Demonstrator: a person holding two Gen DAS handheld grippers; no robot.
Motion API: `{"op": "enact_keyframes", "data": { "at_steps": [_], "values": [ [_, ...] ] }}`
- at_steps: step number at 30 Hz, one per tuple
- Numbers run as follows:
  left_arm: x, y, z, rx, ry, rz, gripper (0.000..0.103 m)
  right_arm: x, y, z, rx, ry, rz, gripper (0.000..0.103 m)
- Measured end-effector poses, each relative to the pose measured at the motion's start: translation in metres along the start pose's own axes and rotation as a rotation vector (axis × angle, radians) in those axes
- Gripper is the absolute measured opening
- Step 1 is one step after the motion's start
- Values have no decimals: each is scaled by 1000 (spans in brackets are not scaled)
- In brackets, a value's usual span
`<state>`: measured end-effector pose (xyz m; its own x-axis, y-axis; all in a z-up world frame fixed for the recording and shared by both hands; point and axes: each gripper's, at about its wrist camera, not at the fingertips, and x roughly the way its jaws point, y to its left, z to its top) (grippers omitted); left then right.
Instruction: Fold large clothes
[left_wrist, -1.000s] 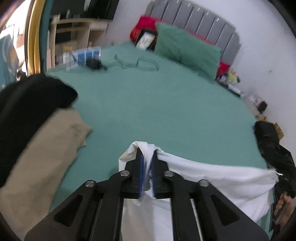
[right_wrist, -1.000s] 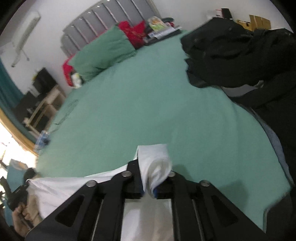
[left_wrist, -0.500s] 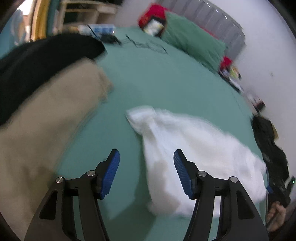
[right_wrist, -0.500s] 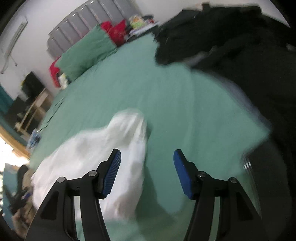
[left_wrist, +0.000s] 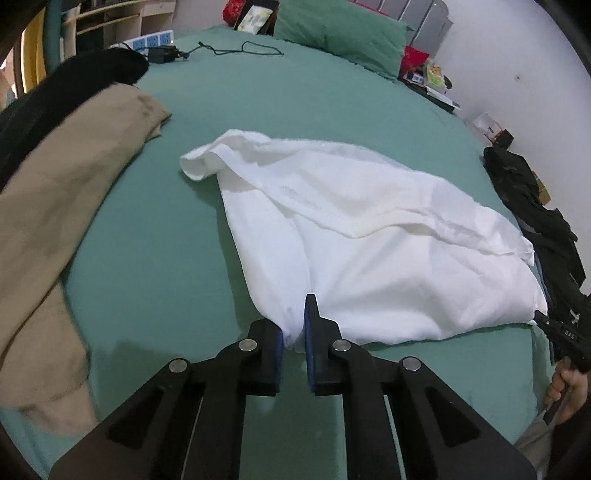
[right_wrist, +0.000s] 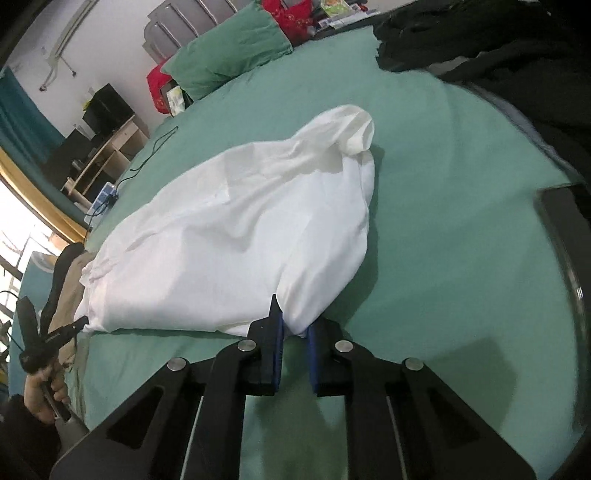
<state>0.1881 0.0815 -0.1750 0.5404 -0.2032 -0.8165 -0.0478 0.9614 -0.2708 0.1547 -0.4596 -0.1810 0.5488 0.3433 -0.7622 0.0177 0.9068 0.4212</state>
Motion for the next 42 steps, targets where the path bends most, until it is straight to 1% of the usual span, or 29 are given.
{"op": "enact_keyframes", "data": {
  "at_steps": [5,8,10,13,15,16,17,18,19,20,21,23,24,25,27,28,30,32,34,36,39,42],
  "values": [
    [-36,-2,-33,5,4,4,10,-29,8,-28,-32,7,-42,11],
    [-52,3,-57,24,35,13,11,-46,7,-46,-36,7,-69,11],
    [-56,6,-70,31,69,13,12,-50,7,-59,-17,27,-89,11],
    [-56,11,-79,17,99,1,16,-50,5,-73,9,71,-124,15],
    [-56,12,-76,-16,103,-18,22,-51,11,-72,4,58,-173,26],
    [-60,14,-73,-40,94,-24,24,-54,12,-70,1,41,-206,29],
    [-64,15,-70,-44,77,-19,29,-60,14,-68,4,11,-239,35],
    [-68,14,-67,-39,57,-12,31,-67,16,-65,6,-28,-263,42],
    [-76,9,-63,-20,26,-7,31,-74,18,-63,5,-65,-274,46],
    [-80,4,-60,-4,10,-12,31,-82,22,-59,-2,-112,-285,55],
    [-83,-2,-58,12,1,-20,32,-89,27,-56,-19,-158,-289,59],
    [-86,-20,-52,64,-8,-47,36,-91,40,-49,-67,-209,-271,60],
    [-84,-32,-51,95,-5,-62,37,-87,48,-45,-105,-214,-244,60],
    [-79,-42,-48,117,3,-78,37,-81,55,-41,-133,-203,-219,60],
    [-68,-57,-47,137,28,-105,37,-60,67,-33,-177,-151,-124,60],
    [-58,-64,-47,141,54,-117,37,-51,70,-29,-181,-130,-84,60],
    [-41,-77,-44,128,93,-114,37,-27,80,-18,-201,-59,-2,60],
    [-24,-80,-41,105,132,-102,37,-9,88,-11,-238,-2,12,60],
    [-11,-84,-36,96,158,-95,37,13,95,-5,-291,79,20,60],
    [-3,-85,-33,105,164,-82,40,34,97,0,-339,147,-6,60],
    [5,-94,-25,138,164,-51,45,53,98,13,-365,178,-15,60],
    [10,-101,-15,150,162,-31,48,66,101,29,-365,185,-21,60]
  ]
}}
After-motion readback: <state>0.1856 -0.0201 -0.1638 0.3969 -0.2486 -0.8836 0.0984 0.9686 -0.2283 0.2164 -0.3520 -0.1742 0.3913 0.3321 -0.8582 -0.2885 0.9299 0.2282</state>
